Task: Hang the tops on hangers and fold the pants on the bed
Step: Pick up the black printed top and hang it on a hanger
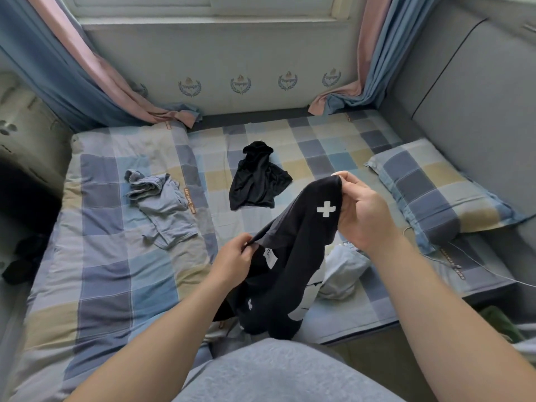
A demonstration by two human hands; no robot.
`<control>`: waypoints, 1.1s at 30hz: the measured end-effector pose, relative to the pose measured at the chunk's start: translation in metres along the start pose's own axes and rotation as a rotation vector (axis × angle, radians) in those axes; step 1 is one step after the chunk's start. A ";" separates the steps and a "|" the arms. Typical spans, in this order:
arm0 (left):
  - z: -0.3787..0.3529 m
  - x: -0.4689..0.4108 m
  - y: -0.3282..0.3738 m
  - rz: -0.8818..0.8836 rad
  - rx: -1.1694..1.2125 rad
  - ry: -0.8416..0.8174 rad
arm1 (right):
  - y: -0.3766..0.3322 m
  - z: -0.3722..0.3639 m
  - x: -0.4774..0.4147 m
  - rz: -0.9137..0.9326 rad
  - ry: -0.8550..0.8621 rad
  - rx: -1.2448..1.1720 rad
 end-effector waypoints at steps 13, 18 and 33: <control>0.035 0.018 0.029 0.053 0.443 0.044 | 0.038 0.005 -0.005 0.055 0.109 0.841; 0.046 0.021 0.058 -0.026 0.454 -0.003 | 0.106 -0.027 0.010 -0.094 -0.213 0.966; 0.070 0.029 0.055 -0.072 0.368 -0.091 | 0.103 -0.027 -0.022 0.005 -0.143 1.218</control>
Point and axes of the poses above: each hand's wrist, its own x-axis away from the middle knuckle, its own z-axis out of the back of the hand, y = z × x, the point moved 5 cm from there along -x, towards the middle knuckle, and after that the axes turned 3 degrees about y, right-handed, at the moved point
